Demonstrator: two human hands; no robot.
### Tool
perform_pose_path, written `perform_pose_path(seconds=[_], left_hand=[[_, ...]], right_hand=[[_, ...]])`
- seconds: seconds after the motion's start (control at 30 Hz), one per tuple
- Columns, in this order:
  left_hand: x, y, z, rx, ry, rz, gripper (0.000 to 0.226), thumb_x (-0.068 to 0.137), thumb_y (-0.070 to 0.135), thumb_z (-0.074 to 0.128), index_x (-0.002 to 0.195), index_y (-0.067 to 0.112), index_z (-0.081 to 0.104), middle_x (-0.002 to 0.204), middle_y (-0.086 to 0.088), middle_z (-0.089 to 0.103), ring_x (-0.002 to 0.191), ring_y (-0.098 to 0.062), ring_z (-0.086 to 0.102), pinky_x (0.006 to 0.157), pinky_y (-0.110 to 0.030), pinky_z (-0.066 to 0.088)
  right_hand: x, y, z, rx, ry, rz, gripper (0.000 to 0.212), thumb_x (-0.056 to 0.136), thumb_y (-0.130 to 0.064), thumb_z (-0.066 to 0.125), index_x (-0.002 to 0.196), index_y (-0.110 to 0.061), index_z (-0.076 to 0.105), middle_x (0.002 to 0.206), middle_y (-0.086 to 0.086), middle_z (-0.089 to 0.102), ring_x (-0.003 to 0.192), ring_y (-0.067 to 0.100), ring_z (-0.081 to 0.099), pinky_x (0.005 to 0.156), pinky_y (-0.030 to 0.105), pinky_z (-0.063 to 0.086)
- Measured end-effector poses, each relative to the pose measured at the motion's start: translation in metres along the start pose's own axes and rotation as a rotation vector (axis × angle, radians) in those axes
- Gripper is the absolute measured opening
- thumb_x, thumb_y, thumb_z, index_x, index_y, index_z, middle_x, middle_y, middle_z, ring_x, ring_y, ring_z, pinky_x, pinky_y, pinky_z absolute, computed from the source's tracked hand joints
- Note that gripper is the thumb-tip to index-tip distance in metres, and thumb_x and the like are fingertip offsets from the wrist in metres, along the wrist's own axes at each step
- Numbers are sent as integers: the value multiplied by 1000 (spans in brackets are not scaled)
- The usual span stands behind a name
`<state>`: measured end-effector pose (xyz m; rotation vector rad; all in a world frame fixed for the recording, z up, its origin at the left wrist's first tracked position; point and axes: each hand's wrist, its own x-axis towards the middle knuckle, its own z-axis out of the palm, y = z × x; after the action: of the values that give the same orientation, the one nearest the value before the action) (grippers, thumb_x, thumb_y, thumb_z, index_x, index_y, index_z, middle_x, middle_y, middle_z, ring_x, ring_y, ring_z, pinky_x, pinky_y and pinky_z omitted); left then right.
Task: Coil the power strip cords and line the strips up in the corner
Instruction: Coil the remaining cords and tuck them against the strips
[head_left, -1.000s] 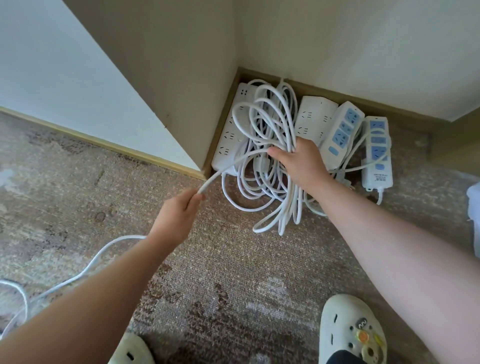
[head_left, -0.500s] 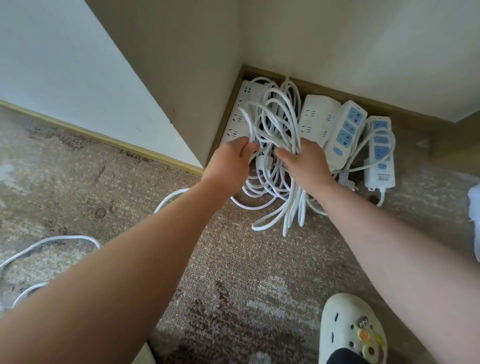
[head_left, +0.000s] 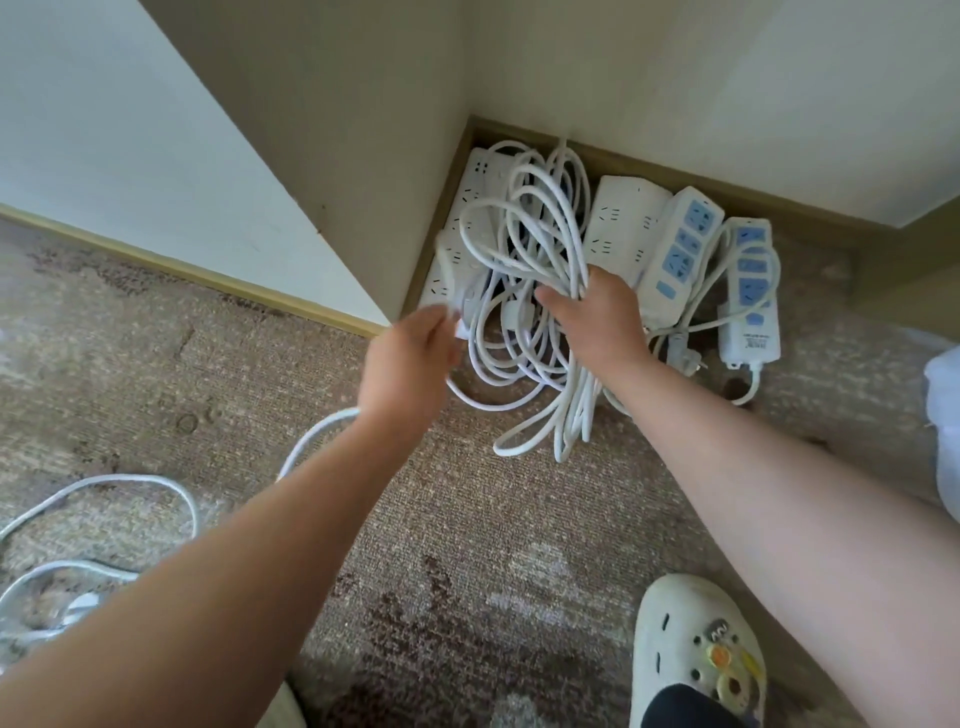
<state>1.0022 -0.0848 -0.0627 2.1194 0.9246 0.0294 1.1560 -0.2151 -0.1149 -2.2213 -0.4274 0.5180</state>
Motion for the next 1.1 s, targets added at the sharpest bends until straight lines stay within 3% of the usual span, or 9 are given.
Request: perform_pose_path(seconds=[0.13, 0.2, 0.3, 0.4, 0.47, 0.6, 0.8, 0.93, 1.1], left_hand=[[38, 53, 20, 55, -84, 36, 29, 100, 16, 41, 78, 7, 58, 65, -12, 57, 53, -21, 42, 49, -29, 34], [43, 51, 23, 174, -107, -4, 27, 99, 10, 40, 75, 8, 53, 62, -6, 49, 54, -21, 40, 47, -26, 30], [37, 49, 30, 291, -124, 10, 29, 101, 15, 41, 73, 14, 47, 63, -2, 48, 51, -18, 42, 43, -26, 26], [36, 54, 41, 264, -145, 27, 28, 102, 22, 39, 77, 15, 50, 64, -1, 49, 53, -17, 46, 44, -27, 30], [37, 57, 45, 228, -160, 32, 25, 102, 23, 38, 85, 16, 56, 67, -2, 54, 56, -19, 52, 47, -29, 41], [34, 57, 47, 206, -273, 89, 26, 101, 11, 37, 113, 12, 60, 92, -9, 66, 77, -23, 64, 69, -39, 57], [9, 26, 41, 97, -371, 20, 25, 101, 18, 43, 105, 10, 66, 86, -2, 70, 76, -17, 68, 71, -38, 59], [-11, 21, 44, 130, -272, 120, 25, 100, 19, 45, 93, 8, 66, 77, -5, 69, 71, -21, 67, 62, -37, 57], [-2, 40, 67, 202, -262, 180, 22, 100, 17, 43, 101, 12, 65, 73, -3, 56, 68, -24, 54, 56, -31, 36]], right_hand=[[1, 0, -7, 141, -34, 25, 44, 92, -51, 60, 79, -9, 63, 74, 10, 67, 67, 21, 64, 64, 37, 48], [0, 1, -9, 201, -63, 30, 54, 93, -55, 56, 78, -3, 59, 70, 10, 61, 63, 23, 58, 66, 36, 44], [-2, -2, -9, 262, -101, 49, 44, 94, -55, 55, 58, -31, 57, 48, -16, 45, 46, 1, 43, 57, 21, 37], [-5, -7, -10, 260, -139, 62, 45, 94, -53, 57, 49, -51, 57, 39, -21, 44, 37, -5, 41, 43, 6, 30], [-3, -6, -13, 292, -139, 64, 30, 89, -56, 63, 64, -39, 66, 46, -19, 55, 41, -7, 48, 44, 6, 34], [1, 0, -14, 339, -107, 109, 36, 82, -52, 71, 89, -17, 75, 80, 0, 74, 66, 5, 67, 55, 9, 47], [-4, -2, -7, 338, -80, 91, 35, 84, -30, 69, 78, 5, 65, 61, 8, 49, 52, 14, 45, 46, 24, 38], [-8, -6, -7, 332, -87, 101, 29, 85, -24, 65, 64, -7, 53, 57, 4, 40, 51, 14, 38, 48, 25, 33], [-7, -13, -11, 249, -162, 108, 14, 81, -12, 61, 74, -1, 67, 63, 10, 68, 55, 12, 64, 54, 26, 51]])
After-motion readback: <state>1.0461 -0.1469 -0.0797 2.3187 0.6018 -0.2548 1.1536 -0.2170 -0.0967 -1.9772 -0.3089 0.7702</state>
